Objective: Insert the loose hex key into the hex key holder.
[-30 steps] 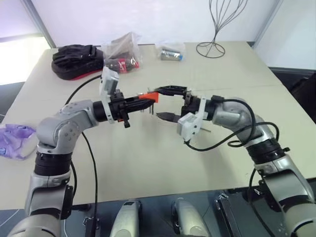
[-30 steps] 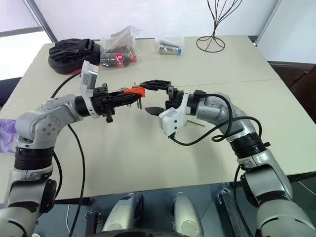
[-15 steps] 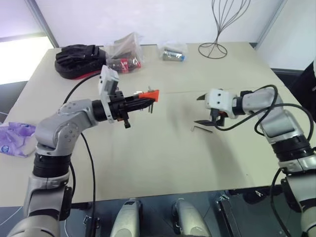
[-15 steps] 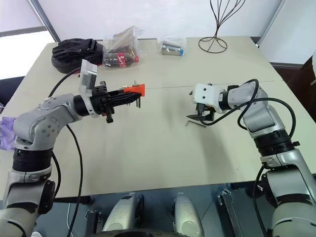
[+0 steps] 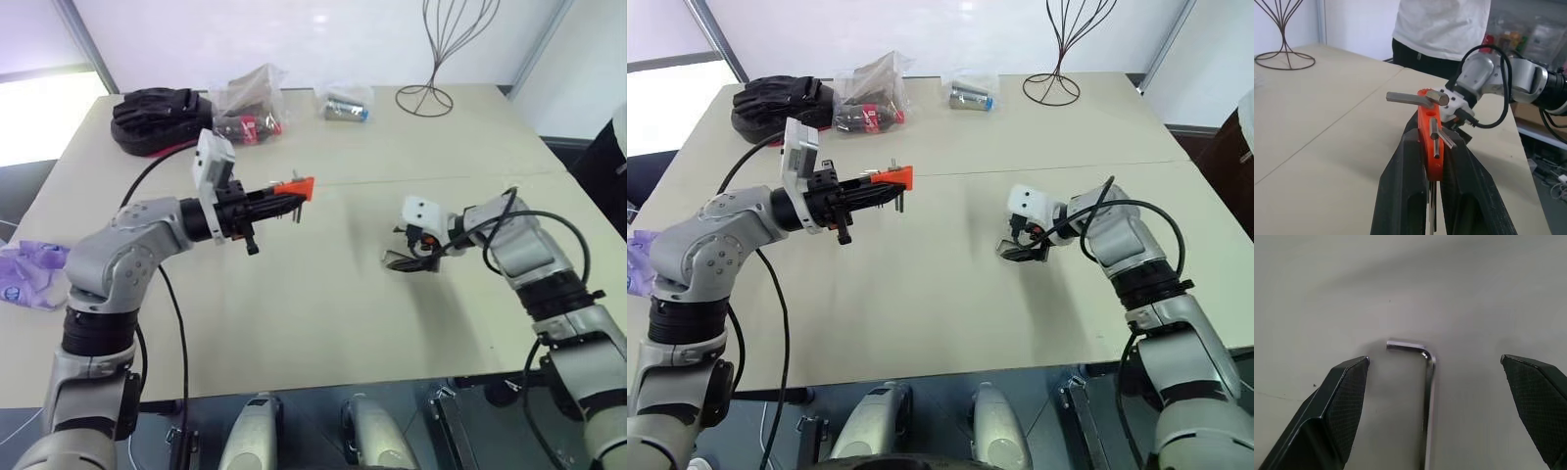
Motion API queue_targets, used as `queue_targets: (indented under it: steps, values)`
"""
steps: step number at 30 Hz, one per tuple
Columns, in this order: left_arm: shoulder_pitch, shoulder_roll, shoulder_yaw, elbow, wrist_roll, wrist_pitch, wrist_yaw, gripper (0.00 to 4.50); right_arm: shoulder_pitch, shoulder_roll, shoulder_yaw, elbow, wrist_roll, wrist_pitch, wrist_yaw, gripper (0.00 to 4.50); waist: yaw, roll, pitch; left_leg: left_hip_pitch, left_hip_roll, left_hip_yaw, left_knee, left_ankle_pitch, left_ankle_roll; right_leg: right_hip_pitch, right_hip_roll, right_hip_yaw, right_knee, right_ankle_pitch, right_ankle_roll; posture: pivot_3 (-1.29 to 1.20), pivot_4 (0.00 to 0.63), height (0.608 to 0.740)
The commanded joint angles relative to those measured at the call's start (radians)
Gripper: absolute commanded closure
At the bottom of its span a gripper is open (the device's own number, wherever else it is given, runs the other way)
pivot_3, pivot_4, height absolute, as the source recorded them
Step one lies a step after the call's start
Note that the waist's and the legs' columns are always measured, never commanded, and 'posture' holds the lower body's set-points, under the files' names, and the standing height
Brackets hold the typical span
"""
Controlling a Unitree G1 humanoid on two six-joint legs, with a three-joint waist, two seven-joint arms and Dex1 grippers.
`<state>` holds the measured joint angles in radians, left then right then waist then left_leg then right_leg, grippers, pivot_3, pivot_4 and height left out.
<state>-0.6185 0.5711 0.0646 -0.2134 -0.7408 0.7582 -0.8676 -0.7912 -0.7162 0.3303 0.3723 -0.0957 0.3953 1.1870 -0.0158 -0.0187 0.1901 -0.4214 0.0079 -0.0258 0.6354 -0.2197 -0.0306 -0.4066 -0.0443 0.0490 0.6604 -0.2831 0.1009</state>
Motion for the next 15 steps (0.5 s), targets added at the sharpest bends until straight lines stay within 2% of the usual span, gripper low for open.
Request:
queue_targets:
  steps: [1, 3, 6, 8, 13, 15]
  values:
    - [0.0, 0.01, 0.022, -0.04, -0.003, -0.016, 0.006, 4.5, -0.025, 0.005, 0.006, 0.043, -0.03, -0.025, -0.017, 0.92, 0.0, 0.0, 0.0, 0.0, 0.0, 0.0, 0.0, 0.0, 0.0, 0.0, 0.0, 0.0, 0.0, 0.0, 0.0, 0.0, 0.15, 0.74]
    - [0.0, 0.009, 0.021, -0.045, -0.003, -0.016, 0.01, 4.5, -0.029, 0.009, 0.011, 0.065, -0.038, -0.036, -0.02, 1.86, 0.0, 0.0, 0.0, 0.0, 0.0, 0.0, 0.001, 0.0, 0.0, 0.0, 0.0, 0.0, 0.001, 0.0, 0.0, 0.0, 0.15, 0.74]
    - [0.0, 0.006, 0.02, -0.049, -0.003, -0.017, 0.015, 4.5, -0.031, 0.009, 0.023, 0.096, -0.06, -0.071, -0.025, 3.53, 0.0, 0.0, 0.0, 0.0, 0.0, 0.0, 0.004, 0.0, 0.0, 0.001, 0.0, 0.0, 0.002, 0.0, 0.0, 0.0, 0.15, 0.74]
    - [0.0, 0.006, 0.02, -0.051, -0.003, -0.018, 0.019, 4.5, -0.031, 0.011, 0.024, 0.107, -0.064, -0.081, -0.026, 4.4, 0.001, 0.0, 0.0, 0.0, 0.0, 0.0, 0.006, 0.0, 0.0, 0.003, 0.0, -0.001, 0.003, 0.0, 0.0, 0.0, 0.15, 0.74]
    - [0.003, 0.004, 0.019, -0.053, -0.003, -0.02, 0.025, 4.5, -0.025, 0.018, 0.012, 0.099, -0.063, -0.075, -0.034, 4.4, 0.001, 0.0, 0.0, 0.0, 0.0, -0.001, 0.01, 0.0, 0.0, 0.005, 0.0, -0.003, 0.003, 0.0, 0.0, 0.0, 0.15, 0.74]
    - [0.002, 0.003, 0.019, -0.053, -0.002, -0.022, 0.026, 4.5, -0.032, 0.046, -0.035, 0.096, -0.042, -0.056, -0.106, 4.4, 0.0, 0.0, 0.0, 0.0, 0.0, -0.001, 0.01, 0.0, 0.0, 0.005, 0.0, -0.003, 0.003, 0.0, 0.0, 0.0, 0.15, 0.74]
